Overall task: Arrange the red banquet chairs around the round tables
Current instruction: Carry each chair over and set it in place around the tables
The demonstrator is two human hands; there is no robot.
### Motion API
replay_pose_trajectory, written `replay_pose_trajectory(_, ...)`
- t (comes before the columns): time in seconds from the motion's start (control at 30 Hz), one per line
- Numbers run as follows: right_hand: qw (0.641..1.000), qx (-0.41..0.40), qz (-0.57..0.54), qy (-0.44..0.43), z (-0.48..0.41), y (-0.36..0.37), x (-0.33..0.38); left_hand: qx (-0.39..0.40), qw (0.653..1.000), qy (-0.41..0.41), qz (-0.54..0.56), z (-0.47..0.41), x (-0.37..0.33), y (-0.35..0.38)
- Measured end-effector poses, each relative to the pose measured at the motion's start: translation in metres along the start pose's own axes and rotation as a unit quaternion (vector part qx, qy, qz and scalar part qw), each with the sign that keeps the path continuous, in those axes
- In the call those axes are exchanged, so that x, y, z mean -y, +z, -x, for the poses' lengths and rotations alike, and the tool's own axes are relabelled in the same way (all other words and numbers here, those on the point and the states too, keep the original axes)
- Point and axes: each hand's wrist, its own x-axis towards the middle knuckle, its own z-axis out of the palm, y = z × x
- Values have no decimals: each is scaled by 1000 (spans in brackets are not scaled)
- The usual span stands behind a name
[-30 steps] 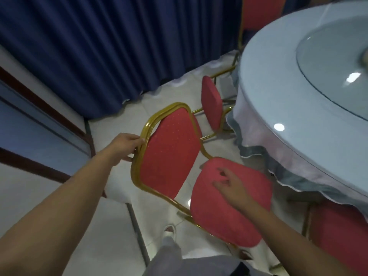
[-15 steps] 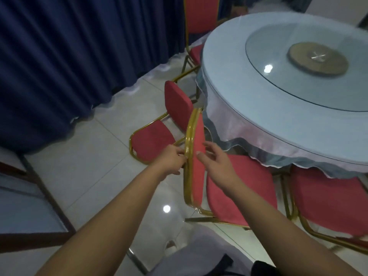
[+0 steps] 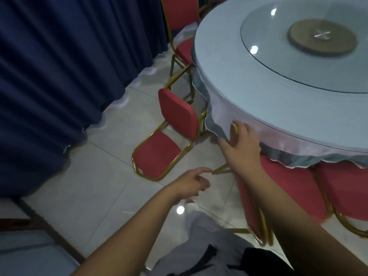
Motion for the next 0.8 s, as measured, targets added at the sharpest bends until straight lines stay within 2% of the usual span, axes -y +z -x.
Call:
replay_pose_trajectory(0.07,998,3,-35,-43,-13,21,26,-74,997,-21,7,-8,-1,-48)
replay_pose_trajectory(0.13,991,66,-111,-41,-26,54,46,-133,990,-30,25,-16,1,-95)
replay_pose_trajectory(0.27,968,206,-138,44,-47,125,64,-198,974,-58,95,-18,18,-170)
replay_pose_trajectory(0.4,944,268,-166,99,-57,177,86,-218,961,-85,145,-13,47,-229)
replay_pose_trajectory(0.5,942,273,-158,112,-71,206,106,-218,957,-105,160,-17,68,-278)
replay_pose_trajectory(0.63,955,231,-132,134,-90,248,134,-190,962,-106,165,-38,89,-353)
replay_pose_trajectory(0.8,949,153,-128,244,-95,303,178,-147,976,-102,125,-66,104,-459)
